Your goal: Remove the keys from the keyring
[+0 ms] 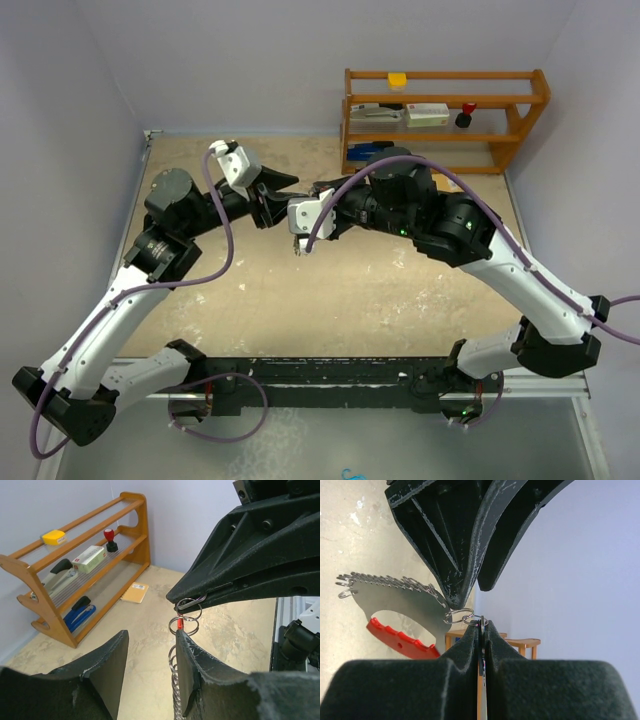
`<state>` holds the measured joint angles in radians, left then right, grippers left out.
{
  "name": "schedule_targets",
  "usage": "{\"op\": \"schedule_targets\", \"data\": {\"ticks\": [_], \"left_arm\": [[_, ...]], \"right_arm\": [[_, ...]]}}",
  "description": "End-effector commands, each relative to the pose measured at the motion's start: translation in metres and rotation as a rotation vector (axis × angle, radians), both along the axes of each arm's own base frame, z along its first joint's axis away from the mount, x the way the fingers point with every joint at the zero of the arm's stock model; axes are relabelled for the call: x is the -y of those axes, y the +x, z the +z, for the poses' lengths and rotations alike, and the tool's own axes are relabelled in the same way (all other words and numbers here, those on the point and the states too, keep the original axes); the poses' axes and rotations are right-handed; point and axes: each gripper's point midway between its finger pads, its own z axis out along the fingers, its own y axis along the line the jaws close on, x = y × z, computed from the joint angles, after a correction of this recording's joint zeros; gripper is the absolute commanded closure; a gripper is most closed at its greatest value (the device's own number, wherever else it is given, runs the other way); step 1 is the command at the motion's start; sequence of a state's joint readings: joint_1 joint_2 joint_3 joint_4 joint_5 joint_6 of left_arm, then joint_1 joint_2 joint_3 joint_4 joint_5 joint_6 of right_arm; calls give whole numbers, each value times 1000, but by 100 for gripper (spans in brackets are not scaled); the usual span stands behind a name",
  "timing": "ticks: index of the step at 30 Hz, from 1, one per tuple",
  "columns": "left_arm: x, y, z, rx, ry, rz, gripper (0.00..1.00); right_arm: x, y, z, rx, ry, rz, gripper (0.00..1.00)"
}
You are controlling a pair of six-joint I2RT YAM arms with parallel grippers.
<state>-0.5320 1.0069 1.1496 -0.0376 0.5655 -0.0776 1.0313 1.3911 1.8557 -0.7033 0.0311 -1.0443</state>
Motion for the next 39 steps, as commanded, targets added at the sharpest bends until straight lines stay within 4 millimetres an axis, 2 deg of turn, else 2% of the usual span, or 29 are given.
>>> {"op": "schedule_targets", "data": {"ticks": [1,18,33,39], "left_arm": [[1,-9,28,88,-54,-38,60],[10,-14,29,95,-85,-108,62],[4,-15,23,122,-50,-81,64],[8,-12,22,129,-51,-93,65]], "right_arm": [[5,-7,30,54,91,20,100],[4,-12,35,50,111,44,100],[5,-13,40,58,126,48,100],[3,-15,41,57,131,62,100]]}}
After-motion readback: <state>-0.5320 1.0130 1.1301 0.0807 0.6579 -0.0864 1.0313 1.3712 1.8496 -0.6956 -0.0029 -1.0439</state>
